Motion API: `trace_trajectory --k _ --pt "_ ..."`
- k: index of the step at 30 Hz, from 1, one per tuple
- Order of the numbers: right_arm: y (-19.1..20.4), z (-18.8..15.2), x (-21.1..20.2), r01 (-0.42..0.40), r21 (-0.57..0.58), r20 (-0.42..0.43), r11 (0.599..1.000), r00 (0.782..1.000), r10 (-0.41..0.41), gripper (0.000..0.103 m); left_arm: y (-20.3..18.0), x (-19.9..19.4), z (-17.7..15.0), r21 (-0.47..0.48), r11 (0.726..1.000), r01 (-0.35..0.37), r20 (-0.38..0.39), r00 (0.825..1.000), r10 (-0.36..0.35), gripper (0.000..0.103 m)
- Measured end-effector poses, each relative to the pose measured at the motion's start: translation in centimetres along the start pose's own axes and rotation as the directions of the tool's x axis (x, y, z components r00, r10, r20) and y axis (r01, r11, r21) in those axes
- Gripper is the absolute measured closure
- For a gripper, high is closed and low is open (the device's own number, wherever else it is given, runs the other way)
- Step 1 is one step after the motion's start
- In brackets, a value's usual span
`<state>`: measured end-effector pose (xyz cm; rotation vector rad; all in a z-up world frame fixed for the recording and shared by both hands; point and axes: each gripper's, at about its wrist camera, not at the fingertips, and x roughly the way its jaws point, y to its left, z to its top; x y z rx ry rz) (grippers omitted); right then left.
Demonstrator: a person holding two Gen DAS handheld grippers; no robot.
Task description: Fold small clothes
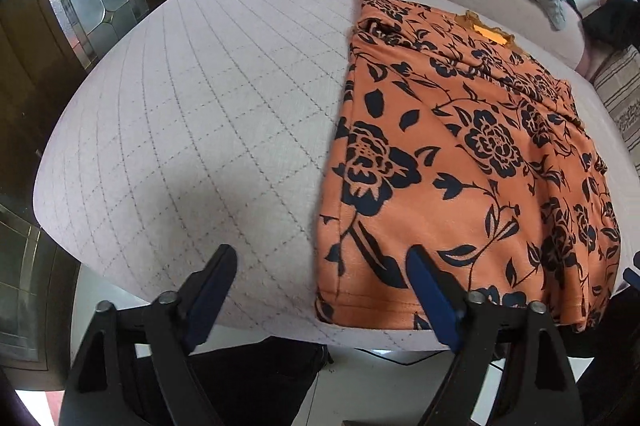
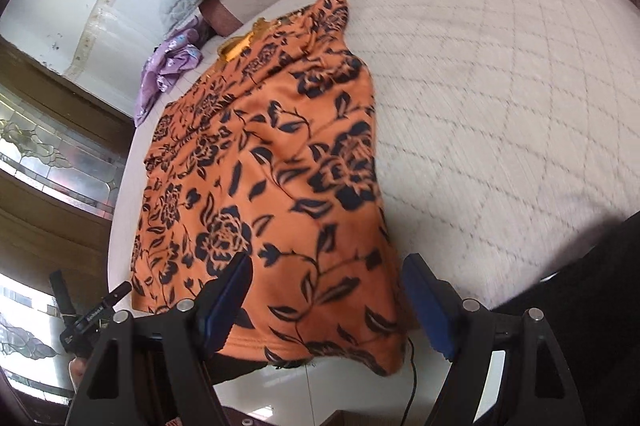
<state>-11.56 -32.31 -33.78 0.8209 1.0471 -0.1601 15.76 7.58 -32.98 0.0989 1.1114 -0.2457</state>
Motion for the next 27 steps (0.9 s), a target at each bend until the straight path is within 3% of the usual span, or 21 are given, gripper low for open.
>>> trace_trajectory --k 3,8,12,16,17,18,19,21,24,27 --pt "-0.6 -0.4 -0.3 -0.005 0.017 -0.008 1.0 1.0 0.005 0.023 -1.1 0.2 -0.2 0.043 0.999 0.019 -0.018 1.0 -0.018 0.058" --pt "-1.4 -1.3 0.0 0.002 0.042 -0.055 0.999 0.998 0.0 0.025 -2.5 0.7 -0.5 0.083 0.996 0.03 -0.043 0.999 -0.026 0.058" --pt "-1.4 -2.1 1.2 0.058 0.026 -0.108 0.998 0.993 -0.055 0.032 -2.7 1.2 -0.1 0.086 0.995 0.042 -0.067 0.997 -0.036 0.044" --pt "-1.8 -2.8 3.2 0.095 0.035 -0.172 0.995 0.981 -0.087 0.035 -2.8 1.8 -0.1 0.084 0.995 0.049 -0.077 0.996 -0.043 0.045" --pt "-1.6 -2.9 3.3 0.109 0.016 -0.168 0.994 0.98 -0.105 0.036 -2.8 1.9 -0.1 0.079 0.996 0.051 -0.073 0.996 -0.045 0.051" --pt "-1.4 -3.0 3.3 0.123 0.005 -0.162 0.992 0.979 -0.121 0.039 -2.8 1.8 0.0 0.074 0.996 0.048 -0.067 0.997 -0.044 0.062" --pt "-1.4 -3.0 3.3 0.14 -0.005 -0.159 0.99 0.978 -0.139 0.047 -2.7 1.8 0.0 0.067 0.997 0.045 -0.063 0.997 -0.041 0.068" --pt "-1.4 -3.2 3.2 0.163 -0.02 -0.155 0.986 0.974 -0.164 0.063 -2.3 1.7 0.3 0.05 0.998 0.042 -0.054 0.998 -0.039 0.09" --pt "-0.6 -3.3 2.2 0.098 -0.056 -0.149 0.994 0.983 -0.105 0.097 -2.0 1.1 0.8 0.026 0.997 0.077 -0.03 0.997 -0.076 0.094" --pt "0.3 -3.0 0.9 0.038 -0.063 -0.122 0.997 0.991 -0.045 0.097 -2.1 -0.4 1.1 0.041 0.994 0.099 0.011 0.995 -0.099 0.094"
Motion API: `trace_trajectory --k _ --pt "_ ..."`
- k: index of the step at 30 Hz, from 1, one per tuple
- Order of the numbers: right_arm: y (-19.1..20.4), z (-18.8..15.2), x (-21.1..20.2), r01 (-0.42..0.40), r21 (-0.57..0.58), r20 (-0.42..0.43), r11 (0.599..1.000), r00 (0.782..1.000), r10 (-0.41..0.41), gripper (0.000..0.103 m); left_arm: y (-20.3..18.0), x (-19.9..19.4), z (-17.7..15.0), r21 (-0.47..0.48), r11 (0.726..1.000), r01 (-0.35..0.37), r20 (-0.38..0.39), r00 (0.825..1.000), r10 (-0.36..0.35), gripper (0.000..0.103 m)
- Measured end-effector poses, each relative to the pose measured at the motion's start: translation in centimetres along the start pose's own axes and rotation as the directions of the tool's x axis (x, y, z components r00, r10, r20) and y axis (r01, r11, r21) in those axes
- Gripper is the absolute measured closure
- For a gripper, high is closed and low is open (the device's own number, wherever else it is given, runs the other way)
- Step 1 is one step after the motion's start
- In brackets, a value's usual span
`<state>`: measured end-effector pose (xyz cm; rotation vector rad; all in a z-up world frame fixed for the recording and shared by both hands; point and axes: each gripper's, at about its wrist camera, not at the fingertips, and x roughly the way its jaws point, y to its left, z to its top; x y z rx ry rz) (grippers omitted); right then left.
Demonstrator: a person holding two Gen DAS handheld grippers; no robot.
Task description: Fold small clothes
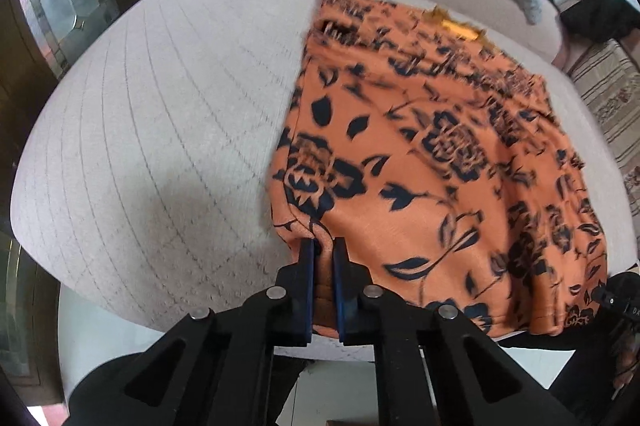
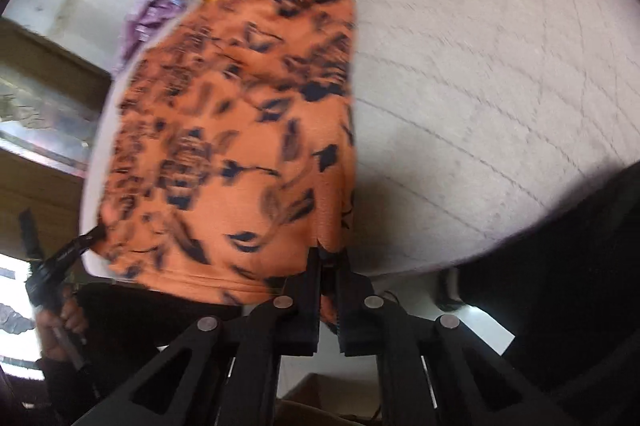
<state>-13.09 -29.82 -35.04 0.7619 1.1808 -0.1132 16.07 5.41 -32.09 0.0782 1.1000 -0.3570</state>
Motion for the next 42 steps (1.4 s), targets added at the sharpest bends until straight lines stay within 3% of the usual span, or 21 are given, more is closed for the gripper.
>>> trace_trajectory --k 4,5,6,8,9,11,12,13,14,15,16,17,18,21,27,33,42 --pt "0.5 0.3 0.2 -0.029 -0.005 -0.022 1.0 0.999 0.029 0.096 0.0 -0.1 0.4 0.011 1.0 0.001 -0.008 1.0 -0.001 0.092" --pt "0.6 0.3 0.6 -0.018 -0.011 -0.031 1.0 0.999 0.017 0.093 0.2 0.2 0.5 0.009 1.0 -0.005 -0.029 1.0 0.005 0.08" --pt "0.7 0.3 1.0 0.015 -0.009 -0.042 1.0 0.999 -0.015 0.093 0.3 0.9 0.4 0.006 1.0 -0.017 -0.063 0.998 0.017 0.061" --pt "0.7 0.5 1.9 0.072 -0.014 -0.059 0.997 0.996 -0.073 0.092 0.3 1.5 0.1 -0.004 0.999 -0.037 -0.094 0.995 0.036 0.039" --pt "0.7 0.4 2.1 0.088 -0.018 -0.06 0.996 0.994 -0.089 0.087 0.3 1.8 0.0 -0.005 0.999 -0.035 -0.097 0.995 0.035 0.037" --pt "0.5 0.2 2.6 0.103 -0.01 -0.075 0.995 0.992 -0.103 0.067 0.2 2.1 -0.1 0.003 0.999 -0.032 -0.104 0.994 0.032 0.037" --pt "0.3 0.0 2.8 0.095 0.004 -0.089 0.996 0.992 -0.094 0.042 0.1 2.2 -0.1 0.003 0.999 -0.034 -0.107 0.994 0.034 0.037" --pt "0.0 -0.1 2.9 0.081 0.017 -0.092 0.997 0.993 -0.08 0.033 0.2 2.5 0.0 -0.003 0.999 -0.038 -0.113 0.993 0.037 0.037" --pt "-0.2 -0.2 3.0 0.065 0.027 -0.089 0.998 0.994 -0.063 0.033 0.3 2.7 0.1 -0.018 0.999 -0.037 -0.12 0.992 0.035 0.038" --pt "-0.1 -0.3 3.3 0.051 0.021 -0.089 0.998 0.995 -0.049 0.037 0.5 2.8 0.0 -0.026 0.999 -0.033 -0.119 0.992 0.03 0.047" --pt "0.0 -0.4 3.6 0.051 0.01 -0.099 0.999 0.994 -0.05 0.048 0.5 2.8 0.1 -0.028 0.999 -0.035 -0.106 0.994 0.031 0.055" --pt "0.1 -0.4 3.9 0.073 0.003 -0.11 0.997 0.991 -0.072 0.054 0.4 2.6 0.1 -0.024 0.999 -0.033 -0.093 0.995 0.03 0.075" --pt "0.3 -0.5 4.1 0.105 -0.019 -0.117 0.994 0.987 -0.107 0.067 0.4 2.5 0.2 -0.019 1.0 -0.016 -0.084 0.996 0.014 0.089" --pt "1.3 -0.6 3.5 0.059 -0.07 -0.113 0.996 0.991 -0.066 0.095 0.3 1.9 0.4 -0.014 1.0 0.007 -0.061 0.998 -0.008 0.095" --pt "2.9 1.2 0.0 -0.051 -0.087 -0.026 0.995 0.998 0.049 0.095 0.1 -0.7 1.7 0.0 0.998 0.063 0.018 0.998 -0.063 0.096" --pt "3.5 5.0 -3.9 -0.109 -0.074 0.092 0.991 0.989 0.116 0.095 0.8 -3.8 4.4 0.001 0.993 0.12 0.091 0.989 -0.12 0.096" --pt "4.0 13.2 -7.0 -0.098 -0.071 0.242 0.993 0.964 0.113 0.095 1.0 -4.7 12.7 0.001 0.986 0.167 0.151 0.975 -0.165 0.096"
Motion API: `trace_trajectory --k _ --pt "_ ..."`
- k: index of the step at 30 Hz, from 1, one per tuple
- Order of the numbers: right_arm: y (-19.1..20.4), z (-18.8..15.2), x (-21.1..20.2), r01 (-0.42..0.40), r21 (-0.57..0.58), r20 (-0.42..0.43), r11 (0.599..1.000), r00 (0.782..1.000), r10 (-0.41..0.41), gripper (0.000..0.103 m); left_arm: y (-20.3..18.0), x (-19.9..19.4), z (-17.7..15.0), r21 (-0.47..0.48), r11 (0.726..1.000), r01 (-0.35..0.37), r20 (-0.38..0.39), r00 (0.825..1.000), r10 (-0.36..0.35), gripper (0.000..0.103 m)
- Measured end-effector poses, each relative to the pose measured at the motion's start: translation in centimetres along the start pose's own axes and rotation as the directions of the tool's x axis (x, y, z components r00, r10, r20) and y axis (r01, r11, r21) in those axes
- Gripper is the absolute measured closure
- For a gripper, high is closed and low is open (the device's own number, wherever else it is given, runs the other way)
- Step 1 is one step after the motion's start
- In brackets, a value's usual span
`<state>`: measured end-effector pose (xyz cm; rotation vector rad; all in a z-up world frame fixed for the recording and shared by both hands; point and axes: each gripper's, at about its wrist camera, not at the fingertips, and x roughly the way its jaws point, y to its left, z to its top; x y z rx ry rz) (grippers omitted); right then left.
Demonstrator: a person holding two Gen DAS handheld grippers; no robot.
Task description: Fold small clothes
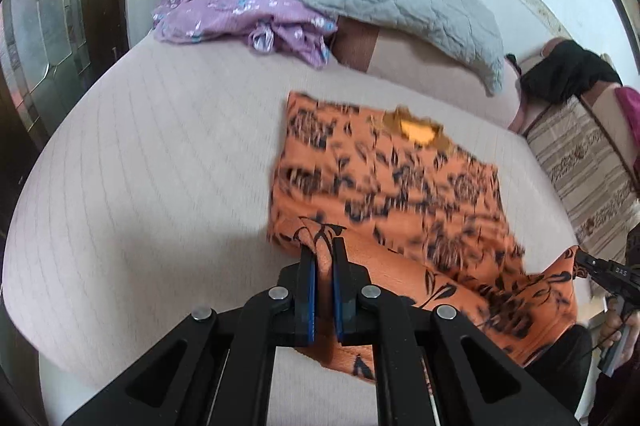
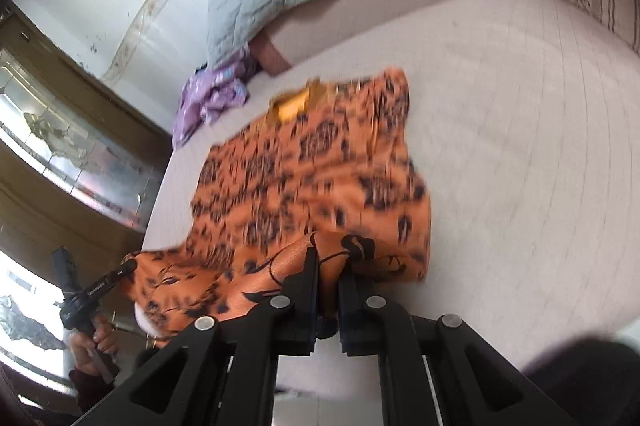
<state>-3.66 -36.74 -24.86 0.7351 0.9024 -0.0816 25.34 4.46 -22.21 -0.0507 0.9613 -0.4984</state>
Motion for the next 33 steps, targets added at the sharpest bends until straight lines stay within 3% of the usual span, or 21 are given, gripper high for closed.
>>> trace_trajectory --k 5,15,21,24,29,30,32,33 --pt "-0.2 6.3 2.8 0.009 0.018 0.054 1.0 0.998 -0.01 0.095 -0.4 3.4 5.3 0.019 0.999 -0.039 -0.001 0.999 0.039 0.096" --pt "-4.0 18.0 13.2 0.053 0.14 0.102 0.989 0.992 -0.068 0.095 0.2 15.8 14.8 -0.005 0.997 -0.074 -0.076 0.994 0.073 0.096" --pt "-7.9 20.1 20.9 0.097 0.235 0.017 0.967 0.994 -0.104 0.094 2.2 23.8 15.8 -0.07 0.989 -0.13 -0.158 0.98 0.118 0.094" --pt "-10.6 19.5 23.4 0.038 0.331 0.013 0.943 0.999 -0.045 0.091 3.4 25.6 15.1 -0.112 0.987 -0.114 -0.144 0.985 0.097 0.092" --pt "-12.4 18.9 23.2 -0.078 0.368 0.093 0.926 0.995 0.047 0.09 4.6 25.2 15.1 -0.204 0.978 -0.045 -0.106 0.994 0.024 0.092" --pt "-12.5 18.8 22.7 -0.095 0.371 0.109 0.924 0.992 0.058 0.087 5.1 24.8 15.2 -0.237 0.971 -0.024 -0.096 0.995 0.001 0.091" --pt "-11.8 18.9 20.9 -0.113 0.344 0.159 0.932 0.985 0.061 0.062 5.5 23.2 15.5 -0.29 0.957 0.031 -0.059 0.997 -0.051 0.091" --pt "-11.3 18.9 19.7 -0.117 0.333 0.189 0.935 0.98 0.055 0.03 5.6 22.5 15.5 -0.298 0.953 0.048 -0.044 0.997 -0.064 0.09"
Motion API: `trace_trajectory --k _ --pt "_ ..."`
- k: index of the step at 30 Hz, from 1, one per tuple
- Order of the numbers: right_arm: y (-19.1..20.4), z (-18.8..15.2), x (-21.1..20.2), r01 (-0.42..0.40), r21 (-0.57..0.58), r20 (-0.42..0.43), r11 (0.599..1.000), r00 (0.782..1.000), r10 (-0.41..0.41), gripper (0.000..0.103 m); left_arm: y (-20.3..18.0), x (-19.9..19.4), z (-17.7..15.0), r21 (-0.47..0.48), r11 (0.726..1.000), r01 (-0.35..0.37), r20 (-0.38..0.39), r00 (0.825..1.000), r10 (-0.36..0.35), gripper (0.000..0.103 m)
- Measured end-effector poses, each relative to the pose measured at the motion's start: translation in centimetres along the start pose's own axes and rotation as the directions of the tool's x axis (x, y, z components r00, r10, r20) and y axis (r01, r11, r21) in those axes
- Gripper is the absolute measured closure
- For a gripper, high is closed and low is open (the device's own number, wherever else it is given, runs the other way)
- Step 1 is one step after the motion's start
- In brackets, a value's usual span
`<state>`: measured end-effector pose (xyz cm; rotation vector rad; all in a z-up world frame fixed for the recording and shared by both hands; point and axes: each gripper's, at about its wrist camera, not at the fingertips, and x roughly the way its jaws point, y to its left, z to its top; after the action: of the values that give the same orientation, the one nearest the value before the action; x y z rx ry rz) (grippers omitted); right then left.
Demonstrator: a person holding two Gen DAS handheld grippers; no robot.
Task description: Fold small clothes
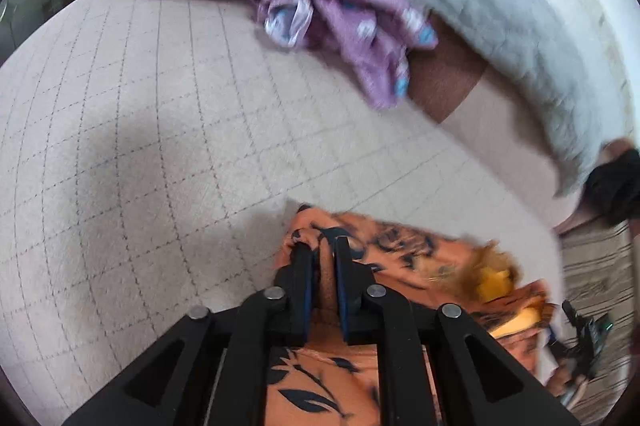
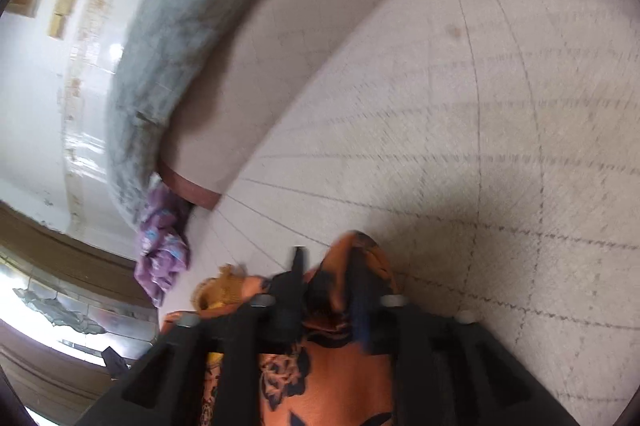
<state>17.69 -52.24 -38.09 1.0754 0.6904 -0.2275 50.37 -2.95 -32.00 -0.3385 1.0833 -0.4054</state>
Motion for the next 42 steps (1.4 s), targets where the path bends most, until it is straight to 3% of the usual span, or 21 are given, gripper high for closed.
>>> trace_trajectory --k 1,3,6,7,9,10,11,12,14,16,19,22,23,25,27,30,33,35,38,41,42 --pt "0.6 0.0 -1.3 -0.009 -0.01 0.042 1.0 0.999 0.01 0.023 -0.1 -0.8 0.0 -0.002 1.0 0.008 0.011 1.0 -0.008 0.09" --pt "2.0 0.1 -3.6 -0.015 -0.05 0.08 0.999 0.997 0.019 0.023 -0.7 -2.5 -0.3 0.01 1.0 0.017 0.037 0.999 -0.018 0.088" --pt "4.0 -0.4 -5.6 0.012 -0.135 0.057 0.991 0.998 -0.004 0.025 -2.0 -5.3 -1.3 0.061 0.998 0.026 0.101 0.994 -0.033 0.078" --pt "4.5 -0.8 -6.1 0.029 -0.165 0.051 0.986 0.998 -0.02 0.026 -2.4 -6.1 -1.7 0.082 0.996 0.027 0.122 0.992 -0.037 0.071" --pt "5.7 -2.2 -6.8 0.079 -0.246 0.034 0.966 0.997 -0.073 0.028 -2.9 -7.8 -2.5 0.117 0.992 -0.05 0.213 0.977 0.024 0.022" --pt "5.9 -3.1 -7.1 0.1 -0.276 0.022 0.956 0.995 -0.098 0.029 -2.9 -8.8 -2.8 0.117 0.989 -0.091 0.27 0.961 0.056 0.016" --pt "6.0 -4.1 -7.4 0.104 -0.301 0.008 0.948 0.994 -0.106 0.03 -2.5 -9.7 -3.3 0.108 0.988 -0.109 0.316 0.946 0.07 0.015" --pt "5.9 -4.8 -7.8 0.102 -0.315 0.0 0.944 0.994 -0.108 0.031 -2.2 -10.1 -3.5 0.099 0.989 -0.11 0.326 0.942 0.073 0.015" --pt "5.6 -6.7 -8.2 0.117 -0.356 -0.015 0.927 0.991 -0.131 0.033 -1.6 -10.8 -4.1 0.059 0.99 -0.128 0.307 0.946 0.104 0.015" --pt "5.7 -8.2 -7.7 0.135 -0.403 -0.033 0.905 0.986 -0.162 0.047 -1.6 -10.6 -5.8 0.055 0.979 -0.197 0.262 0.949 0.176 0.015" --pt "6.5 -10.6 -5.7 0.144 -0.474 -0.084 0.869 0.975 -0.207 0.062 -2.2 -9.9 -9.6 0.099 0.973 -0.208 0.256 0.95 0.177 0.015" --pt "7.8 -12.3 -3.3 0.135 -0.499 -0.124 0.856 0.967 -0.224 0.064 -3.8 -7.2 -12.4 0.189 0.917 -0.351 0.257 0.919 0.299 0.015" --pt "8.1 -12.7 -2.7 0.138 -0.508 -0.124 0.85 0.965 -0.231 0.064 -4.4 -5.8 -12.4 0.244 0.872 -0.425 0.229 0.899 0.374 0.015" --pt "8.6 -13.5 -1.4 0.144 -0.523 -0.121 0.84 0.963 -0.241 0.064 -4.5 -4.8 -12.0 0.29 0.838 -0.463 0.269 0.879 0.392 0.015" --pt "9.2 -14.0 -0.4 0.135 -0.539 -0.122 0.831 0.964 -0.235 0.064 -3.7 -3.9 -11.3 0.269 0.847 -0.458 0.25 0.883 0.398 0.015" --pt "10.8 -14.3 2.0 0.122 -0.561 -0.138 0.819 0.961 -0.238 0.064 -2.5 -2.4 -10.0 0.215 0.887 -0.41 0.187 0.908 0.374 0.015" --pt "12.8 -14.5 4.9 0.106 -0.582 -0.155 0.806 0.959 -0.238 0.064 -2.9 -1.3 -9.9 0.248 0.845 -0.473 0.225 0.877 0.425 0.015" --pt "13.9 -14.3 6.8 0.103 -0.583 -0.159 0.806 0.958 -0.237 0.064 -3.1 -0.9 -9.7 0.27 0.833 -0.483 0.25 0.87 0.424 0.015" --pt "15.3 -13.3 9.3 0.135 -0.59 -0.106 0.796 0.964 -0.243 0.064 -3.4 -0.7 -9.2 0.253 0.848 -0.465 0.24 0.879 0.411 0.015" --pt "15.9 -10.6 10.3 0.129 -0.508 -0.039 0.851 0.984 -0.173 0.064 -3.7 -0.9 -8.8 0.226 0.871 -0.436 0.242 0.891 0.383 0.015" --pt "15.7 -9.7 10.3 0.123 -0.466 -0.023 0.876 0.988 -0.151 0.064 -3.9 -1.0 -8.8 0.234 0.864 -0.446 0.259 0.885 0.387 0.015"
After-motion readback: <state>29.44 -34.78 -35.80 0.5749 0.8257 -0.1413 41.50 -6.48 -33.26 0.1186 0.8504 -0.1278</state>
